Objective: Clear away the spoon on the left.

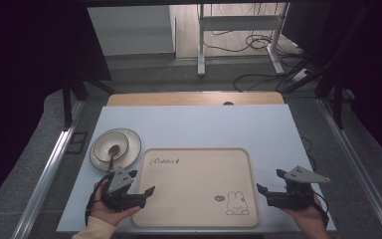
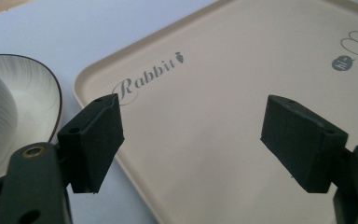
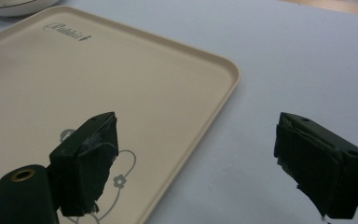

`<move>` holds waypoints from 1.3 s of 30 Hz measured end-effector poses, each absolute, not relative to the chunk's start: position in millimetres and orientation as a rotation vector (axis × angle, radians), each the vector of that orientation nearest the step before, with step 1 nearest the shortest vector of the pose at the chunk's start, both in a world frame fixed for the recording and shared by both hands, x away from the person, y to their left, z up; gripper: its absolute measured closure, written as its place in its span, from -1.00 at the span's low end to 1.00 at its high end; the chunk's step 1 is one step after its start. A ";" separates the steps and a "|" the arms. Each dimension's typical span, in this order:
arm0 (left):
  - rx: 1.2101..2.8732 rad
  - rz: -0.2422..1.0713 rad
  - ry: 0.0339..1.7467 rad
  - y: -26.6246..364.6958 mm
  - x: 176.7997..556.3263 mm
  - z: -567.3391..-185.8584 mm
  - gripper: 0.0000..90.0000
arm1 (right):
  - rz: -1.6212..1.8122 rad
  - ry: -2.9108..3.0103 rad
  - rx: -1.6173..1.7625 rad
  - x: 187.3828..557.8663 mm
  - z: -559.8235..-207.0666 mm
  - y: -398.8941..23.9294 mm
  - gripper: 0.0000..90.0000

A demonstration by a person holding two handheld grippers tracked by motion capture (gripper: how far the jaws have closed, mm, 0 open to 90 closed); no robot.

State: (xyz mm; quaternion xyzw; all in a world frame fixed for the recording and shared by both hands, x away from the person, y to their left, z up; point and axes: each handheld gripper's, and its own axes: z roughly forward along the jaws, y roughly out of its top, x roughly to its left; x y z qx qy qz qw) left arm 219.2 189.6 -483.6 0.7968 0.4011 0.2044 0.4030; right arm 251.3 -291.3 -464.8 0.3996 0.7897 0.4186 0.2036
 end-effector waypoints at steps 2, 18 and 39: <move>2.018 0.519 1.012 189.4 220.1 -484.2 -0.53 | 1.165 2.210 1.113 251.9 -465.7 -292.2 -0.69; 2.029 0.566 1.003 180.5 216.9 -480.2 -0.54 | 1.167 2.233 1.076 248.2 -465.6 -292.1 -0.64; 2.019 0.567 0.967 185.1 207.9 -468.2 -0.60 | 1.127 2.229 1.086 259.2 -471.9 -289.5 -0.64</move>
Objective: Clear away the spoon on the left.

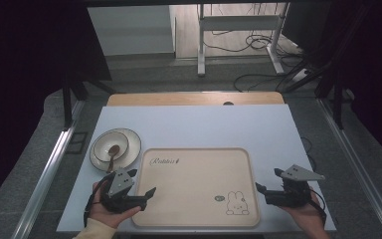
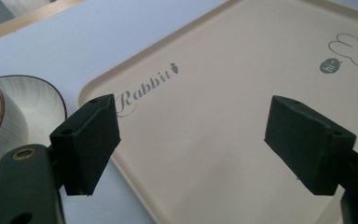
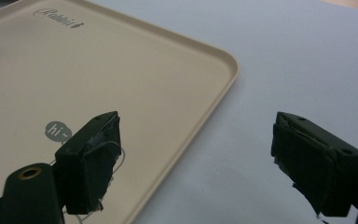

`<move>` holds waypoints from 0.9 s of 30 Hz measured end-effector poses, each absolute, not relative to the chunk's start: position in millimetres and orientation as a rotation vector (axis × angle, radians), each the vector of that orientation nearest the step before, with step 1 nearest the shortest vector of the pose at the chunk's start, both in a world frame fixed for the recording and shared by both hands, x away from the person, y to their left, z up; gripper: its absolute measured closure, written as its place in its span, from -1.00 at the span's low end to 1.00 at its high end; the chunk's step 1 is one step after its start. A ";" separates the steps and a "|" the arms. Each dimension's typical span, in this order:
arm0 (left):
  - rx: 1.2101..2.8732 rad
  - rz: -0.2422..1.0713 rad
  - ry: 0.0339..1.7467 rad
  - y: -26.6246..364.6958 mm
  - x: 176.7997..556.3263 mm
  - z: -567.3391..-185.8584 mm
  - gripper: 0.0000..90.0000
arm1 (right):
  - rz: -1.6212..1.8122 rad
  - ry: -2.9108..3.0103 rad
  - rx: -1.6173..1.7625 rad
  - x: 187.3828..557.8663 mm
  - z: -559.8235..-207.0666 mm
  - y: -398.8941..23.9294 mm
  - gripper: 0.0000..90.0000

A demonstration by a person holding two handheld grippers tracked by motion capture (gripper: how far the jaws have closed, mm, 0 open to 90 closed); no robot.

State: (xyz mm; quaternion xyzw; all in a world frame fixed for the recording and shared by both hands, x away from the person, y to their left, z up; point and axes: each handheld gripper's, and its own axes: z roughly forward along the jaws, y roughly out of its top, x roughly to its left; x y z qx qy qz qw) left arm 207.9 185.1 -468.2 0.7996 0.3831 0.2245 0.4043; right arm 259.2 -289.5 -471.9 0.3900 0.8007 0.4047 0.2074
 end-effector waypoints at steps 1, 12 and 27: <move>2.019 0.567 0.967 185.1 207.9 -468.2 -0.60 | 1.127 2.228 1.085 258.9 -471.7 -289.7 -0.64; 1.996 0.596 0.969 191.3 210.3 -458.6 -0.60 | 1.109 2.218 1.088 256.6 -472.0 -292.8 -0.64; 2.020 0.609 0.962 197.1 220.6 -440.0 -0.65 | 1.113 2.214 1.102 255.2 -471.3 -294.0 -0.64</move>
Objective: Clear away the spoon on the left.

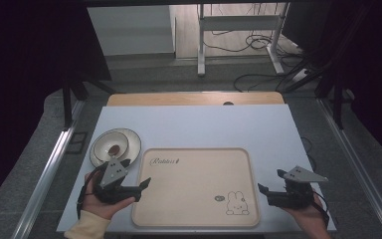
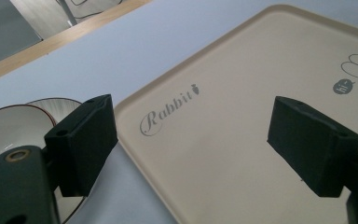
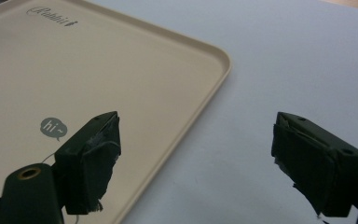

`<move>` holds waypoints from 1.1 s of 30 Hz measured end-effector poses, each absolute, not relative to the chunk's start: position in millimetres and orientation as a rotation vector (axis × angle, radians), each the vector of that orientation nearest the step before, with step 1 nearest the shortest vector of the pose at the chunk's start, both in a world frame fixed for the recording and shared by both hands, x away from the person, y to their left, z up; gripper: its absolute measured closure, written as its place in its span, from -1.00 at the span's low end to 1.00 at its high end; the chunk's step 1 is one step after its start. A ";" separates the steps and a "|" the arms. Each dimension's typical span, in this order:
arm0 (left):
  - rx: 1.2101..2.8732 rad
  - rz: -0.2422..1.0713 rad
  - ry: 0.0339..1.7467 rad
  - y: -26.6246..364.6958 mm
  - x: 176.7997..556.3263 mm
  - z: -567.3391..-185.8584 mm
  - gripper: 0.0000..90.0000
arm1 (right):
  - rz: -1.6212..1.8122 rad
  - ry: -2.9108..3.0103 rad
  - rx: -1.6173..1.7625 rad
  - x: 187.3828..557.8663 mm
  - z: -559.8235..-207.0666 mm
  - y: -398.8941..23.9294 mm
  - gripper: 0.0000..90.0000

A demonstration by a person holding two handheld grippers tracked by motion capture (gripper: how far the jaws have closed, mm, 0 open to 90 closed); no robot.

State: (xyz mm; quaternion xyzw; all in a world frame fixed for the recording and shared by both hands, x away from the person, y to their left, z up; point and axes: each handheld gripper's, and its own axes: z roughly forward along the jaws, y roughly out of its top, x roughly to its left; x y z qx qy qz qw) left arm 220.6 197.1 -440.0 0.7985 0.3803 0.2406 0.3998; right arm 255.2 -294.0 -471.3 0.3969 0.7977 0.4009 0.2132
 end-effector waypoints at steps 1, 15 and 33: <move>2.017 0.608 0.969 198.0 222.3 -439.3 -0.66 | 1.112 2.218 1.100 255.6 -471.7 -293.5 -0.64; 1.968 0.619 1.028 226.2 230.5 -434.3 -0.69 | 1.095 2.218 1.105 255.7 -473.0 -294.3 -0.65; 1.953 0.670 1.107 252.5 227.0 -442.9 -0.71 | 1.083 2.237 1.098 257.4 -475.3 -293.2 -0.65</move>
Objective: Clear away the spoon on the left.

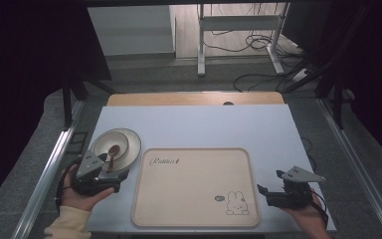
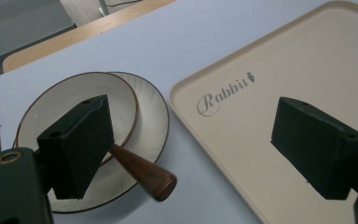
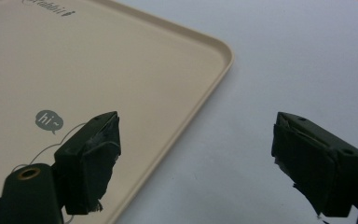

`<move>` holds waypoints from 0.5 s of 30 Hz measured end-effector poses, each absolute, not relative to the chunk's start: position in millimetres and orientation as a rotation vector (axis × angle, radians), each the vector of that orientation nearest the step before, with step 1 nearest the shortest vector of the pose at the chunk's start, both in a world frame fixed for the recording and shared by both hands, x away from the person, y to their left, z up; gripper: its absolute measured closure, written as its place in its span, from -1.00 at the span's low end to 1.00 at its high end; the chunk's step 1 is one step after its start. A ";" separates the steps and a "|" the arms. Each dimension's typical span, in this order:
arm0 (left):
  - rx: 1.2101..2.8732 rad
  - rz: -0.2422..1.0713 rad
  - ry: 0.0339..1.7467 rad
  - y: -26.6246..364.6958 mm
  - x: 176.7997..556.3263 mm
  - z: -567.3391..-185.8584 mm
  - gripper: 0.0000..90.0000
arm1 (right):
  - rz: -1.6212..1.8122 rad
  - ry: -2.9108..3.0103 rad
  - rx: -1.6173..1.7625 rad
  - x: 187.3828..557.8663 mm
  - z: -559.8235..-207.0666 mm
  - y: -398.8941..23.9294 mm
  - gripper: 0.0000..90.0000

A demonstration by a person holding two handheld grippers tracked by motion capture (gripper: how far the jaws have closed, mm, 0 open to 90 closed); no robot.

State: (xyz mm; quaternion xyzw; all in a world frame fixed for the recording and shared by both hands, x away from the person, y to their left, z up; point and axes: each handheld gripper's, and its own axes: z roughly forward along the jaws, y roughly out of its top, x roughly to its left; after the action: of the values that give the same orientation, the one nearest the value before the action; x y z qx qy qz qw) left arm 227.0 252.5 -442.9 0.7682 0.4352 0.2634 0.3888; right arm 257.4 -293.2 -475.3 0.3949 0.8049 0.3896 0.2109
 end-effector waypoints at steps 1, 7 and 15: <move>1.950 0.671 1.111 253.9 226.5 -443.5 -0.71 | 1.083 2.237 1.098 257.4 -475.4 -293.4 -0.65; 1.952 0.676 1.124 258.6 224.3 -450.0 -0.71 | 1.078 2.237 1.102 257.4 -475.6 -293.5 -0.65; 1.949 0.683 1.124 269.0 221.1 -459.2 -0.70 | 1.070 2.244 1.100 257.3 -476.3 -292.8 -0.64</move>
State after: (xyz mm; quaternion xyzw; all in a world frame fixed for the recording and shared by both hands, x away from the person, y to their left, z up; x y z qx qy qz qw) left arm 221.1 269.0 -459.2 0.7651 0.4411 0.2680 0.3851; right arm 257.3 -292.8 -476.3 0.3955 0.8071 0.3849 0.2099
